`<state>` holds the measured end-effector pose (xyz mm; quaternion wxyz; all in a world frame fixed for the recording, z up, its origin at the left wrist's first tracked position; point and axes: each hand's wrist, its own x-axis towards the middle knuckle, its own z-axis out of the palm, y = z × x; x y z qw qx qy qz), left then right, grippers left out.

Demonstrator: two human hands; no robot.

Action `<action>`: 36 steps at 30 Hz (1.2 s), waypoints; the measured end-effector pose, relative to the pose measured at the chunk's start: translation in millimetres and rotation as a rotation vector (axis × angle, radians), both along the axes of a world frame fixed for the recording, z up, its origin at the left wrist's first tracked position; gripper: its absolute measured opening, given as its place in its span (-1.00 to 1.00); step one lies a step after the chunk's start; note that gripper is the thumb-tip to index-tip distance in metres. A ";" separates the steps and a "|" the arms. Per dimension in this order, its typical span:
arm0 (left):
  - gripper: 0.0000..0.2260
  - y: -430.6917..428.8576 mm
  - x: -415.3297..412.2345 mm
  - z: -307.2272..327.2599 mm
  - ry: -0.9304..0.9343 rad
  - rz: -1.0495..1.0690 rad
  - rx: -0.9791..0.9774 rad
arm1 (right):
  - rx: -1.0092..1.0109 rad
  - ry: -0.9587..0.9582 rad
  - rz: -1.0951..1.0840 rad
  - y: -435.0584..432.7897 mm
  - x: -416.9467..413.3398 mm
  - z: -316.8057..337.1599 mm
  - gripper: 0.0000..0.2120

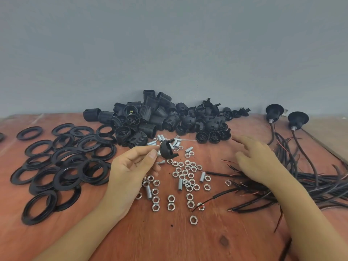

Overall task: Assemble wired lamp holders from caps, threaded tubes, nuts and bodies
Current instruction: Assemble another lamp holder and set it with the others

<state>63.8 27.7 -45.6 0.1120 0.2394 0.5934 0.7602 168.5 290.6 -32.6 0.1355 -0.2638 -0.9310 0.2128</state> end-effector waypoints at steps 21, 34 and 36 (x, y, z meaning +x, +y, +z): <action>-0.83 0.5 -1.9 -4.0 0.018 -0.017 0.006 | -0.068 0.336 0.232 -10.4 7.1 18.1 -0.86; -0.83 0.5 -4.9 -5.5 -0.015 -0.034 0.016 | -0.036 0.588 0.584 -81.6 -12.9 -3.2 -0.76; -0.82 0.6 -4.7 -6.3 -0.006 -0.045 0.009 | -0.052 0.581 0.566 -81.1 -12.2 -2.1 -0.77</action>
